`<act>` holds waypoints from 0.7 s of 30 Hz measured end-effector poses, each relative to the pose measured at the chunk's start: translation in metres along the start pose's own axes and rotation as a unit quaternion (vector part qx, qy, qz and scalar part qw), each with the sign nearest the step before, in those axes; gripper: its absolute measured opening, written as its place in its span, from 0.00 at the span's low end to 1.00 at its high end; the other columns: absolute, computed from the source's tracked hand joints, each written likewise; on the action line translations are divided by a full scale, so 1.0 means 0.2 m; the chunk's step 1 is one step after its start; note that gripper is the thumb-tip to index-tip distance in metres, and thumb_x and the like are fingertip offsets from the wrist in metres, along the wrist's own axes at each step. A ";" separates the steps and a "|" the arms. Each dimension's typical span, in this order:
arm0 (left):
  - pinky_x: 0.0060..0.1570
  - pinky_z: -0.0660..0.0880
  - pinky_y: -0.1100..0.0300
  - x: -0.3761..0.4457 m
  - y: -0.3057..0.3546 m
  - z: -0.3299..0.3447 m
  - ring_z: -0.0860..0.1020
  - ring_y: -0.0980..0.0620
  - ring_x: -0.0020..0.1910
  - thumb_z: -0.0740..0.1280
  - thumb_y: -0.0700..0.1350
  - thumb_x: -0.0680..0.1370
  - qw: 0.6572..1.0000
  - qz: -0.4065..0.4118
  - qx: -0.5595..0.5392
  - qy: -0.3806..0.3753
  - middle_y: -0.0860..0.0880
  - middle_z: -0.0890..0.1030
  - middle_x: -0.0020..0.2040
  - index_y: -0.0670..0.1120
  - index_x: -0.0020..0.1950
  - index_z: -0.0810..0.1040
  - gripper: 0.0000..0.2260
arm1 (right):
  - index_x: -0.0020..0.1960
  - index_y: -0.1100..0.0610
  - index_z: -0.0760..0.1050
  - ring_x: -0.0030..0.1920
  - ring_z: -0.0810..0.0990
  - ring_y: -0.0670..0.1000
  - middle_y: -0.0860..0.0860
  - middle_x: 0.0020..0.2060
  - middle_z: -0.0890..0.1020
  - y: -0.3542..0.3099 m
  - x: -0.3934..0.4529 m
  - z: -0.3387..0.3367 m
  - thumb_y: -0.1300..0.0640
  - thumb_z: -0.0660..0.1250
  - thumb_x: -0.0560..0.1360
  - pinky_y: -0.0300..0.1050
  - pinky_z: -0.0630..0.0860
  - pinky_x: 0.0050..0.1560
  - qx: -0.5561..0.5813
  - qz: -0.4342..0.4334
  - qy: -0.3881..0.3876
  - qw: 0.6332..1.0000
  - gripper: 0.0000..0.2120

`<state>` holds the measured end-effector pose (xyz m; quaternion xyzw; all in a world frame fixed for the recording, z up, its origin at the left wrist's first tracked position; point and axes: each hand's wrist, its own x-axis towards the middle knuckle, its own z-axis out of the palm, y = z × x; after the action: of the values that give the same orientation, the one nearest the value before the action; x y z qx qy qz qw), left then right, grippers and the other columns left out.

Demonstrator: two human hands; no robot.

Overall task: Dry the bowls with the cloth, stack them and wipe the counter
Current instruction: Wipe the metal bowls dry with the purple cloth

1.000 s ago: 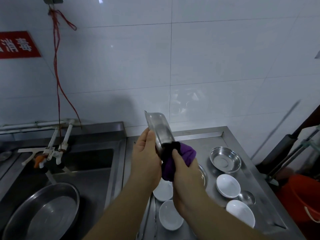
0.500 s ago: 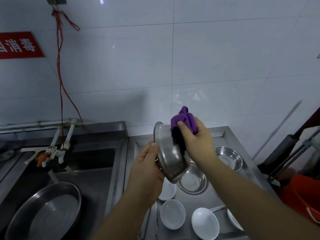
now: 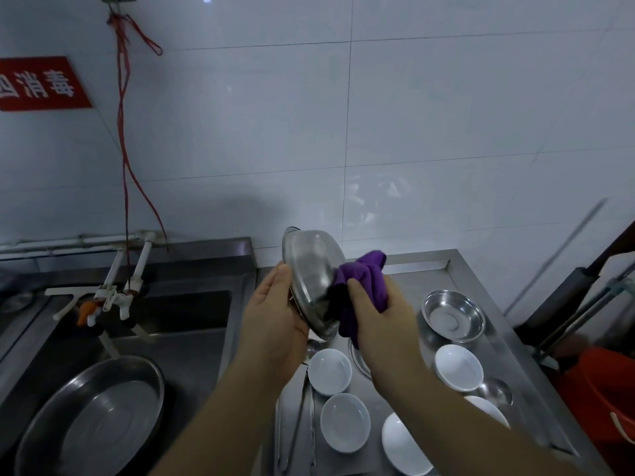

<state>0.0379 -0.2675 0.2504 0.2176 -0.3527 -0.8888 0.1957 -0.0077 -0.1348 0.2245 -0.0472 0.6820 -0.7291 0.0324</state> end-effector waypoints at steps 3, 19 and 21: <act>0.45 0.85 0.52 0.00 -0.02 -0.02 0.87 0.40 0.56 0.61 0.46 0.87 1.000 -0.025 0.009 -0.011 0.36 0.85 0.60 0.42 0.68 0.80 0.14 | 0.54 0.38 0.80 0.43 0.83 0.44 0.43 0.41 0.84 -0.05 0.00 -0.01 0.39 0.68 0.75 0.42 0.80 0.45 -0.075 -0.078 -0.039 0.993 0.10; 0.53 0.84 0.54 -0.12 -0.07 -0.05 0.86 0.44 0.59 0.63 0.55 0.83 0.959 0.018 0.238 -0.154 0.45 0.87 0.59 0.59 0.61 0.86 0.13 | 0.46 0.49 0.86 0.30 0.72 0.53 0.49 0.33 0.79 -0.09 0.42 -0.09 0.47 0.72 0.72 0.41 0.67 0.25 -0.018 0.096 -0.024 0.995 0.08; 0.52 0.84 0.57 -0.12 -0.06 -0.03 0.86 0.47 0.57 0.61 0.53 0.84 0.939 0.058 0.290 -0.178 0.48 0.87 0.57 0.63 0.61 0.85 0.14 | 0.50 0.53 0.86 0.34 0.77 0.56 0.56 0.40 0.82 -0.05 0.41 -0.08 0.47 0.72 0.75 0.45 0.74 0.28 0.036 0.181 -0.007 0.983 0.11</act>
<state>0.0590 -0.2513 0.2437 0.0821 -0.6363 -0.7592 0.1096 -0.0900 -0.1278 0.2363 0.0730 0.6524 -0.7349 0.1705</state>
